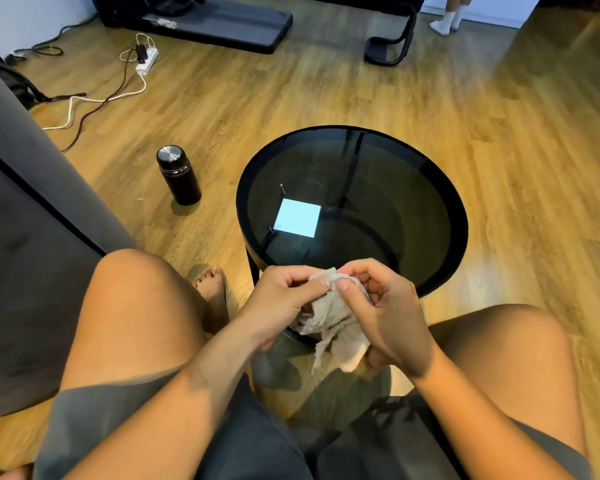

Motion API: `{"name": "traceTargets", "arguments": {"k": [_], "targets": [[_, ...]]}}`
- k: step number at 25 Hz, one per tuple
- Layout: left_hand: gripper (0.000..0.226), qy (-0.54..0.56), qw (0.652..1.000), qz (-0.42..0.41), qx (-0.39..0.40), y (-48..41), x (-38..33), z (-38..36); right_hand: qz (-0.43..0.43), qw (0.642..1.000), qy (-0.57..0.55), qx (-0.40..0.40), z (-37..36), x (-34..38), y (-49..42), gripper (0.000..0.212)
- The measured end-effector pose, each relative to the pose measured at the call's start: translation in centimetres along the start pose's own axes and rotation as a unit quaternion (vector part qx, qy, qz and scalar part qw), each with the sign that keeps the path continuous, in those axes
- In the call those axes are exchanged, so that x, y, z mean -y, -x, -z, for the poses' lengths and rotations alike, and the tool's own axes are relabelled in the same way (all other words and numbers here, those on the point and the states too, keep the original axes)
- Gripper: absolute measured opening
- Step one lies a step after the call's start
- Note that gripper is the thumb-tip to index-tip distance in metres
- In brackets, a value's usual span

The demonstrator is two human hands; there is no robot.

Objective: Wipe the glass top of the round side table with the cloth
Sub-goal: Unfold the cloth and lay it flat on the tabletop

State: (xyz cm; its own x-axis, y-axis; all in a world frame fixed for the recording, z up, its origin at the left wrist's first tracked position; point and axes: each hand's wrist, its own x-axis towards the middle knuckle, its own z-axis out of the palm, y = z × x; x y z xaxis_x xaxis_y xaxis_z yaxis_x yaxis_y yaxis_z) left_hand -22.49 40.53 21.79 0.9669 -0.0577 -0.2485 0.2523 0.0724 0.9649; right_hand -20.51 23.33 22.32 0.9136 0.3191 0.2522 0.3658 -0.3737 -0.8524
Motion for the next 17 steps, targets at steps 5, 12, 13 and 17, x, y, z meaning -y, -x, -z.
{"name": "traceTargets", "arguments": {"k": [5, 12, 13, 17], "targets": [[0.024, -0.038, 0.997, 0.007, 0.063, 0.1, 0.0, 0.1, -0.006, 1.0, 0.003, 0.005, 0.0, -0.8, 0.0, 0.016], [0.028, -0.071, 0.99, -0.007, 0.125, 0.0, 0.0, 0.5, -0.017, 0.999, -0.043, 0.004, -0.5, -1.0, 0.0, 0.024], [0.026, -0.076, 0.988, -0.011, 0.13, 0.1, 0.1, 0.5, -0.023, 0.999, -0.044, 0.0, -0.6, -1.1, 0.1, 0.022], [0.022, -0.154, 0.978, -0.072, 0.118, 0.0, 0.4, 0.4, -0.049, 0.998, -0.025, 0.006, -0.7, -1.1, 0.3, 0.025]]}}
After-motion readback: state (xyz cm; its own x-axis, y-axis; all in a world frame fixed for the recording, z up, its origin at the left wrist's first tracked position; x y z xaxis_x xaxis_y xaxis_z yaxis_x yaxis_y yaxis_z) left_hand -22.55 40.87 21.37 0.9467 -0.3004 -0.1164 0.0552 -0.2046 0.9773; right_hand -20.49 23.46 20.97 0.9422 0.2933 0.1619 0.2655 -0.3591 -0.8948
